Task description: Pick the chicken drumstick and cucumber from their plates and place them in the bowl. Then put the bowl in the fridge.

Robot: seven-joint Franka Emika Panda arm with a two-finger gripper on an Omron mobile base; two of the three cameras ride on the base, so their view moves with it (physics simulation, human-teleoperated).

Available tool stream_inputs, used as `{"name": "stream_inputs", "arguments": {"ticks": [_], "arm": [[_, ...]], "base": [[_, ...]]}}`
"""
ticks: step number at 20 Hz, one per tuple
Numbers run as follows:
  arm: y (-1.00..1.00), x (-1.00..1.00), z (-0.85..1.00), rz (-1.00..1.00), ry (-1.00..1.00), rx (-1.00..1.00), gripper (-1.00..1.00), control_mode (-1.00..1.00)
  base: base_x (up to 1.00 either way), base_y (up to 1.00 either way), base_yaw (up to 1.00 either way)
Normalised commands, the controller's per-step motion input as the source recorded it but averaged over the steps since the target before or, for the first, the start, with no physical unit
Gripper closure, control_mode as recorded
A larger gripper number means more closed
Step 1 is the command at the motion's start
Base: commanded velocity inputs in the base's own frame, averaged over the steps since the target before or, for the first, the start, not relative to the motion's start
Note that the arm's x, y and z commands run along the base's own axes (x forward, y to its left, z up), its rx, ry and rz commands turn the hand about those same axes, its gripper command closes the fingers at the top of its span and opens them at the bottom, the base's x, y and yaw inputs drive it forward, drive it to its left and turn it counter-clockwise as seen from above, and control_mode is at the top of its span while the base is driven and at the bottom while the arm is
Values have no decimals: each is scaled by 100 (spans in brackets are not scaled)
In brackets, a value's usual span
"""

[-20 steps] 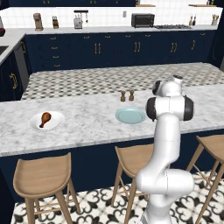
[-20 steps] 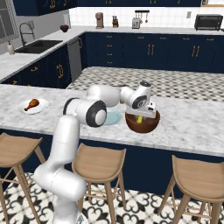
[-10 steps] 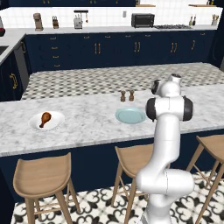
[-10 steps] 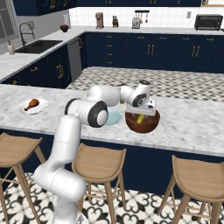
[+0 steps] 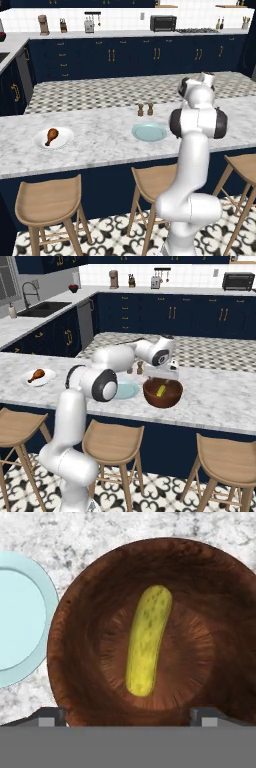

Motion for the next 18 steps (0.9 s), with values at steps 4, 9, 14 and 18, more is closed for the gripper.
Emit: {"name": "stream_inputs", "arguments": {"ticks": [4, 9, 14, 18], "arm": [[76, -97, 2, 0, 0, -4, -100, -100], [99, -75, 0, 0, 0, -4, -100, -100], [100, -48, 0, 0, 0, -1, -100, -100], [100, -6, 0, 0, 3, 0, -100, -100]], "base": [[0, 0, 0], [0, 0, 0], [0, 0, 0], [0, 0, 0]]}}
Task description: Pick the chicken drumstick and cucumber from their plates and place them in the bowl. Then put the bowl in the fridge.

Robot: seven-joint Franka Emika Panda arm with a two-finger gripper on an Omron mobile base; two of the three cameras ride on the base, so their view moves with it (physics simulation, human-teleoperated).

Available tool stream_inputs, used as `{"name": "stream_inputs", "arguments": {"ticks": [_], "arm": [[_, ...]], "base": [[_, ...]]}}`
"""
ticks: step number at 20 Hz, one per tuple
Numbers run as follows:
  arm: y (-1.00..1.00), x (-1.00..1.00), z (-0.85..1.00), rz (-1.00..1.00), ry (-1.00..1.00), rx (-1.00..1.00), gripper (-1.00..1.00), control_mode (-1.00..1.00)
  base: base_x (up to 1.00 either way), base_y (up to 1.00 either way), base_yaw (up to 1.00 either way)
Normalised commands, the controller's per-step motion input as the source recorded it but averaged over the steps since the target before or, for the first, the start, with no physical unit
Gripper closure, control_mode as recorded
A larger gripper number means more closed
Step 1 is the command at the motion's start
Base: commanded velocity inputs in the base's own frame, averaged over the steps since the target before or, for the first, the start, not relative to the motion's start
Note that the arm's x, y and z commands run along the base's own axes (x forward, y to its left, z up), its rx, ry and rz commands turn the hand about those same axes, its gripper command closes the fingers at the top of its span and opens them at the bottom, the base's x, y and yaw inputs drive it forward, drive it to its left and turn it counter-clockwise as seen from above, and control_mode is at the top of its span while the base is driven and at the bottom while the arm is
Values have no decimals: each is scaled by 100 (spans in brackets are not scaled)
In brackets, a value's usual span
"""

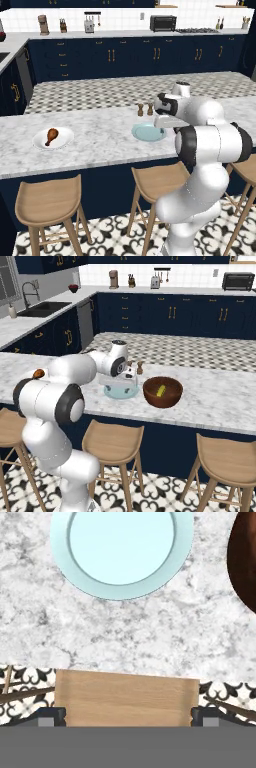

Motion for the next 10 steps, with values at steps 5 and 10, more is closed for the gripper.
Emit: {"name": "stream_inputs", "arguments": {"ticks": [5, 10], "arm": [[81, 0, 0, 0, 2, 0, -100, -100], [15, 0, 0, 0, 0, 0, -100, -100]], "base": [[0, 0, 0], [0, 0, 0]]}}
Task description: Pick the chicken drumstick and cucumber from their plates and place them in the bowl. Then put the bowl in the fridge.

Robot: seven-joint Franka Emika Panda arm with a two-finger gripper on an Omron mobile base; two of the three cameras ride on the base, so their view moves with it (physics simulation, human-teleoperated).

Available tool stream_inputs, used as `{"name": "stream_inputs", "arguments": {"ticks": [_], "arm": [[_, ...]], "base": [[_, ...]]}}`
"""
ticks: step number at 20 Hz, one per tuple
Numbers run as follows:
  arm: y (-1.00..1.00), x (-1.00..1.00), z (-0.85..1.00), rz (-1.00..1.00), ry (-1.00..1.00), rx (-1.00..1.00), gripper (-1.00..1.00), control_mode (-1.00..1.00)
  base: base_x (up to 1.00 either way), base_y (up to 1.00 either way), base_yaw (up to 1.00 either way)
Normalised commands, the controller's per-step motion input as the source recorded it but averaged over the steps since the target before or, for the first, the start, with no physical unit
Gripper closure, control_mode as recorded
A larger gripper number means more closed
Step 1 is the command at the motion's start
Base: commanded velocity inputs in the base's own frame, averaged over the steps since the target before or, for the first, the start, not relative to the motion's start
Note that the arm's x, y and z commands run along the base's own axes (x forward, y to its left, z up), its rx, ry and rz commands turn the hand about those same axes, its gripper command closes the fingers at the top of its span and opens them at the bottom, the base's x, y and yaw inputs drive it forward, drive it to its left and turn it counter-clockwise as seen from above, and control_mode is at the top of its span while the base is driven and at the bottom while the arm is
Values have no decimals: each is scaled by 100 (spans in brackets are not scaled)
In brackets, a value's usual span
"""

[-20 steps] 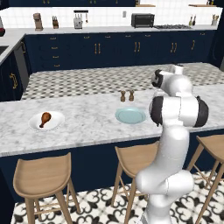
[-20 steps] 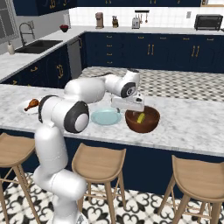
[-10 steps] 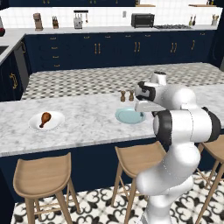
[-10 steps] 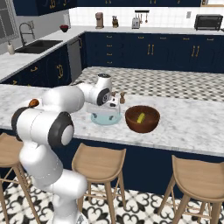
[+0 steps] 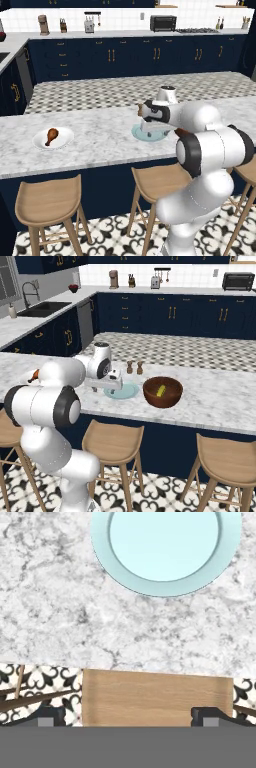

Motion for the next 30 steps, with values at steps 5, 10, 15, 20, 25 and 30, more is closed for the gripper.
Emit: {"name": "stream_inputs", "arguments": {"ticks": [5, 10, 15, 20, 25, 30], "arm": [[0, 0, 0, 0, 0, 0, -100, -100], [0, -1, 0, 0, 0, 0, -100, 100], [0, 0, 0, 0, 0, 0, -100, 100], [0, 0, 0, 0, 0, 0, -100, 100], [0, 0, 0, 0, 0, 0, -100, 100], [0, 0, 0, 0, 0, 0, -100, 100]], "base": [[0, 0, 0], [-3, 30, 0], [0, 78, -1], [8, 55, -1], [70, 14, -1], [91, 0, 0]]}}
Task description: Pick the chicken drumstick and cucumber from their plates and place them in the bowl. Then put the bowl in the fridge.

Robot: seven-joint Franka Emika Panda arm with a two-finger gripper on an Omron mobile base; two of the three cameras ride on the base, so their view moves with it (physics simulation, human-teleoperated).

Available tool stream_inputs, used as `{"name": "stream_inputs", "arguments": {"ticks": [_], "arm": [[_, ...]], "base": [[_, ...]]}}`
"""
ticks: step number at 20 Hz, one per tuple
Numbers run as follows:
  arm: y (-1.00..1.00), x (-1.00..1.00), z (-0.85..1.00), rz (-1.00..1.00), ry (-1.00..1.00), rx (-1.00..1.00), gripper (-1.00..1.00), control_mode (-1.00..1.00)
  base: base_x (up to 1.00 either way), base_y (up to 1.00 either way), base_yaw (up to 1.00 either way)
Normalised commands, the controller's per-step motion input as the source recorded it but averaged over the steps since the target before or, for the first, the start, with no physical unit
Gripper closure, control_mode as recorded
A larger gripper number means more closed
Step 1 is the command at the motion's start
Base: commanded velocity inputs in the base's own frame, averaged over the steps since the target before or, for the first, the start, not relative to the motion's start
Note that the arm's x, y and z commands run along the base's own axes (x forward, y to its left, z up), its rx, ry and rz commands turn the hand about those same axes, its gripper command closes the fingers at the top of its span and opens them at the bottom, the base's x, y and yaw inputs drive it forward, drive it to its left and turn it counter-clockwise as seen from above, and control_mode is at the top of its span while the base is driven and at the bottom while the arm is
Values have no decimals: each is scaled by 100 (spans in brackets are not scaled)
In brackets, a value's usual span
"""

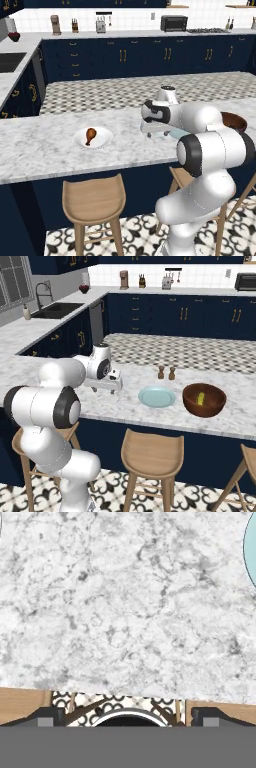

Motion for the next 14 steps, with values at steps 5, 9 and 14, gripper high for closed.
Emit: {"name": "stream_inputs", "arguments": {"ticks": [5, 9, 14], "arm": [[2, 2, 0, 0, 0, 0, -100, -100], [63, 35, 0, 0, 0, 0, -100, -100], [100, 82, 0, -2, 2, -2, -100, -100]], "base": [[47, 3, 0], [0, 0, 0], [0, 0, 0]]}}
